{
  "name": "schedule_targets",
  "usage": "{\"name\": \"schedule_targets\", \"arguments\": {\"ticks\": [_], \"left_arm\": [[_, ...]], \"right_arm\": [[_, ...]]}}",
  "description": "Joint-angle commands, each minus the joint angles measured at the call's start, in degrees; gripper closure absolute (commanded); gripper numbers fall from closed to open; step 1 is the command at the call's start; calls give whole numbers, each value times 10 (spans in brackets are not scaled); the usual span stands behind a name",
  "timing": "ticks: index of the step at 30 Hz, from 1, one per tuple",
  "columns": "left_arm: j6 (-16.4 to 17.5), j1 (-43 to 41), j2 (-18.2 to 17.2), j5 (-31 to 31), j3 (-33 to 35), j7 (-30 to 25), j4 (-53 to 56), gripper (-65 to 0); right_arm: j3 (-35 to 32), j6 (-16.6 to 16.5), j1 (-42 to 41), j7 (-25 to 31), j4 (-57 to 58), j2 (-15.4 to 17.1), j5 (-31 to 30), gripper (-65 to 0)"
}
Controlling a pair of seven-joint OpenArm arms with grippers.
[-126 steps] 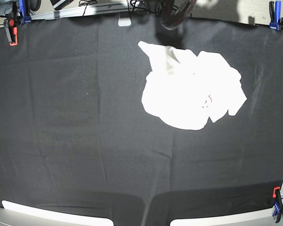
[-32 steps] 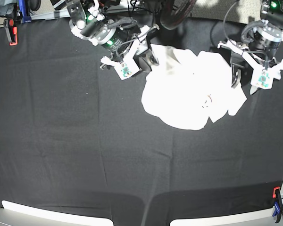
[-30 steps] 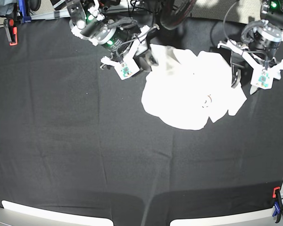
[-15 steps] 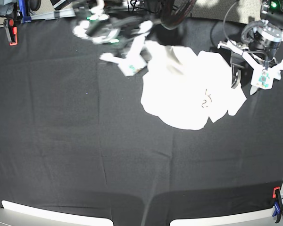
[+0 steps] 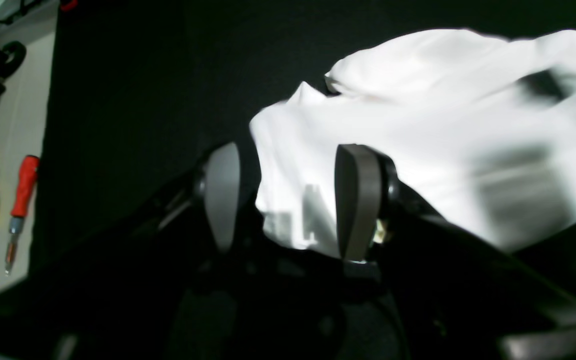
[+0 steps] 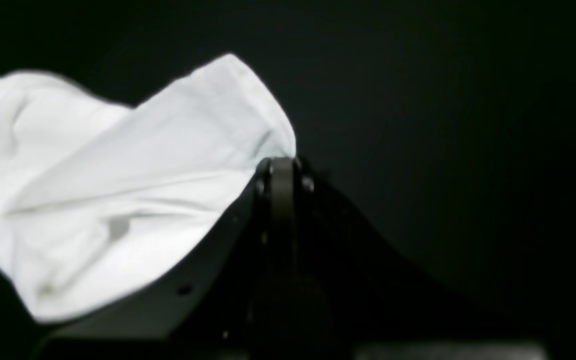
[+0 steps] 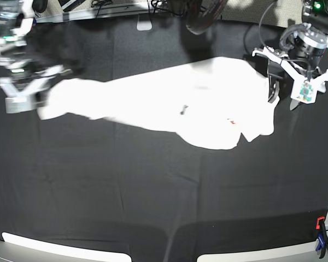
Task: Layout the t-shirt on the table in an organized manner, then fold the t-shirt properly
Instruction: 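Lift the shirt with the right gripper and fling it across the table, then grasp the shirt edges with both grippers and pull them apart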
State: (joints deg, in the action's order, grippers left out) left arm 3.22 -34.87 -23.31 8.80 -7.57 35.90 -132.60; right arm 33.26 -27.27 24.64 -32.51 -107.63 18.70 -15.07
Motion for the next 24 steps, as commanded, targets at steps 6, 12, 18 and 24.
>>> {"name": "schedule_targets", "arguments": {"ticks": [6, 12, 18, 24], "left_arm": [[-2, 0, -3, -1, -3, -17, -10, -288], [-2, 0, -3, 49, -3, -35, -10, -288], [-1, 17, -3, 88, -3, -38, -10, -288], [11, 75, -3, 159, -2, -3, 22, -288]], "right_arm": [[163, 12, -2, 11, -11, 22, -2, 0], [279, 14, -2, 7, -11, 22, -2, 0], [348, 18, -2, 7, -11, 22, -2, 0], [377, 22, -2, 7, -11, 22, -4, 0]]}}
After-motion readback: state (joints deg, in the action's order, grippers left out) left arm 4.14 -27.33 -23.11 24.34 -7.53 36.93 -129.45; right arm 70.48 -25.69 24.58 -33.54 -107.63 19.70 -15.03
